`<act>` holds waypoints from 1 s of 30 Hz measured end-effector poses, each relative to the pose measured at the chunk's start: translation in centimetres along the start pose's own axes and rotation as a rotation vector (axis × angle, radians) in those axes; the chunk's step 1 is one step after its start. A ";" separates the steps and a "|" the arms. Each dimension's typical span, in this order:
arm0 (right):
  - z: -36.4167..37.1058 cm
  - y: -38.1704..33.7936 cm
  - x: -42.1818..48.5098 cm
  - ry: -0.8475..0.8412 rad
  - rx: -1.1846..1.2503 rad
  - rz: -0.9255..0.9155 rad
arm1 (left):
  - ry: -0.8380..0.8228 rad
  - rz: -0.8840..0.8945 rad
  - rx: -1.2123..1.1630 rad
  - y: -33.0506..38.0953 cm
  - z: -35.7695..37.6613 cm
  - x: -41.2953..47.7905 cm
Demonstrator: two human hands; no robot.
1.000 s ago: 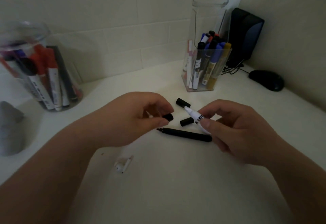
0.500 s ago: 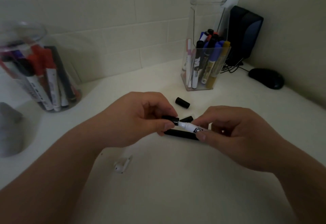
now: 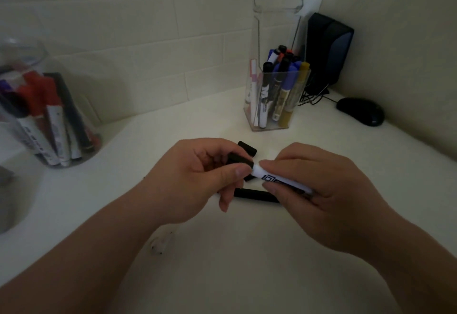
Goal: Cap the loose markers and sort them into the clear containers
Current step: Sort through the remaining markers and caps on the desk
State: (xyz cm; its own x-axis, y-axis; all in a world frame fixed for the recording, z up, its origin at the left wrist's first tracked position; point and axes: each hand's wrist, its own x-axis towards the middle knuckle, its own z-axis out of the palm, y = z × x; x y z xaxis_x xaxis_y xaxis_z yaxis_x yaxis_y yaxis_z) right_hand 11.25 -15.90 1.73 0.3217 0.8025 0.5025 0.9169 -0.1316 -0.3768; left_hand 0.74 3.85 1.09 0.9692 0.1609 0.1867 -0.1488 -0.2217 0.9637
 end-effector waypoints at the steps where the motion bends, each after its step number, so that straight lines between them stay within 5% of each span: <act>1: 0.1 -0.1 0.0 0.003 0.018 -0.001 | -0.007 0.016 0.000 0.0 -0.1 -0.1; 5: 0.3 -0.6 -0.1 -0.030 0.267 0.194 | -0.045 0.039 0.002 -0.3 -0.4 -0.2; 9: 0.1 -0.2 0.0 -0.181 0.982 0.663 | -0.120 0.017 0.014 -0.4 -0.5 -0.4; 13: 0.6 -1.1 0.8 -0.144 1.263 0.768 | -0.063 0.052 -0.038 -0.3 -0.3 0.2; 17: 0.6 -0.1 0.8 0.045 0.919 0.681 | 0.155 0.017 -0.346 -0.5 -0.3 0.9; 20: -1.0 2.2 0.6 0.184 0.394 0.626 | 0.365 0.038 -0.574 -0.3 -2.3 1.3; 23: -1.8 4.0 0.4 0.140 0.074 0.657 | 0.467 0.022 -0.678 0.1 -4.0 1.4; 30: 0.1 3.8 0.3 -0.107 -0.132 0.450 | 0.442 -0.127 -0.575 1.1 -4.3 0.6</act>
State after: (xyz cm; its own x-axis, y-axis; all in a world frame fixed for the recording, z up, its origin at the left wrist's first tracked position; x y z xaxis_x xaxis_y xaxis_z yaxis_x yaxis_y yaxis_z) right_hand 14.77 -16.11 0.40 0.6741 0.7030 0.2267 0.7162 -0.5470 -0.4334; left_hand 0.36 7.81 3.11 0.8342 0.5514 0.0097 -0.2380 0.3441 0.9083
